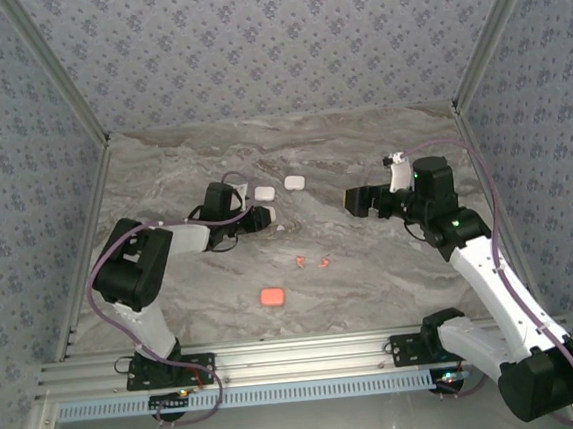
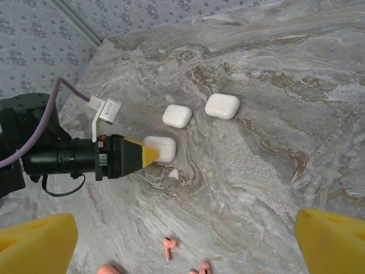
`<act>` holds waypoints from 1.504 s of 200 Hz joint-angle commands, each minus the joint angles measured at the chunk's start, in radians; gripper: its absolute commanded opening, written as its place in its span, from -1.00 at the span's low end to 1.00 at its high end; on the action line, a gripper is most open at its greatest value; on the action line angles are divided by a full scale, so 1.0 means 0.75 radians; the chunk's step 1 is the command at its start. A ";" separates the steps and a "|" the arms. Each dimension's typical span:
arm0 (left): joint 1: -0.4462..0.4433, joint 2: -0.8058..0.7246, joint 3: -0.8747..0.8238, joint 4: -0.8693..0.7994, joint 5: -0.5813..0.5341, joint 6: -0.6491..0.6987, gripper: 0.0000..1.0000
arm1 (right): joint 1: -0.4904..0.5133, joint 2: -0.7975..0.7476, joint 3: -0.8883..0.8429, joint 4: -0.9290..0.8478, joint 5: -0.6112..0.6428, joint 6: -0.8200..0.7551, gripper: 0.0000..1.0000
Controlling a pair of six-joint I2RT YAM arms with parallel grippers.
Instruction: Insert wireless bluetooth earbuds into charging case
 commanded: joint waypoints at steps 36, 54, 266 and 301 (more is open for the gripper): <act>0.023 -0.038 0.012 -0.059 -0.027 0.025 0.29 | 0.020 0.021 0.015 -0.037 -0.018 -0.070 0.99; 0.029 -0.113 -0.012 -0.077 -0.060 0.050 0.44 | 0.086 0.037 0.011 -0.057 -0.011 -0.165 0.99; 0.172 -1.092 -0.380 -0.222 -0.537 -0.032 0.98 | 1.192 0.970 0.010 0.354 0.485 -0.952 0.76; 0.172 -1.096 -0.380 -0.226 -0.537 -0.026 0.98 | 1.173 1.036 0.041 0.355 0.450 -0.928 0.55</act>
